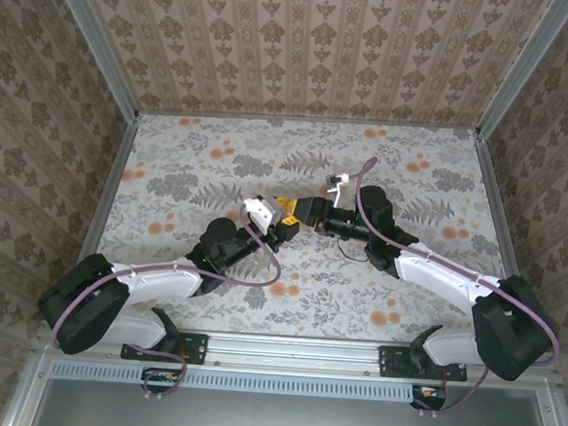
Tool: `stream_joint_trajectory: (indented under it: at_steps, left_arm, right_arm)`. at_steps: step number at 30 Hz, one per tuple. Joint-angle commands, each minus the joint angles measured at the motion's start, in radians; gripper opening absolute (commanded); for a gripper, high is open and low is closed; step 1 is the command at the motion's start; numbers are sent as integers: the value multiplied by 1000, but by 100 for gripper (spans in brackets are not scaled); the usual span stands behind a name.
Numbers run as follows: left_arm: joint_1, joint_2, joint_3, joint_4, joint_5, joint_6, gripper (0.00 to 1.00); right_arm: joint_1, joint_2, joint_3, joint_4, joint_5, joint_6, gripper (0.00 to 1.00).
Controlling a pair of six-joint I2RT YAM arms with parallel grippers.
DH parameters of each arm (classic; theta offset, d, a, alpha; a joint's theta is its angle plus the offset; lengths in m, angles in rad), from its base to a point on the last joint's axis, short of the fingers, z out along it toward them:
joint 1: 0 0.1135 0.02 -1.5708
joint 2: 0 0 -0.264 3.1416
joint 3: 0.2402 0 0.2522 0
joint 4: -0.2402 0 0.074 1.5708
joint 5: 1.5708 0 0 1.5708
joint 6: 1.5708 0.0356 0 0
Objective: Insert the wireless bluetooth earbuds into the charging case
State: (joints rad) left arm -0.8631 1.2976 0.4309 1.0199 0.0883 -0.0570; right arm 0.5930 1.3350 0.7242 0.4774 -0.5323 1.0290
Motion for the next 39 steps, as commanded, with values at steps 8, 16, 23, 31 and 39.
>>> stream_joint_trajectory:
  at_steps: [8,16,23,31,39]
  left_arm:
    - [-2,9,47,54,59,-70,20]
    - [39,1,40,42,143,-159,16]
    - [85,-12,36,49,279,-213,15]
    - [158,3,3,204,429,-295,13]
    - [179,26,47,246,620,-341,12]
  right_arm:
    - [13,4,16,43,-20,1,52]
    - [-15,-137,12,-138,58,-189,78]
    - [-71,-273,11,-262,32,-534,83]
    - [-164,-296,31,-344,-212,-1029,76]
    - [-191,-221,158,-608,-293,-1448,70]
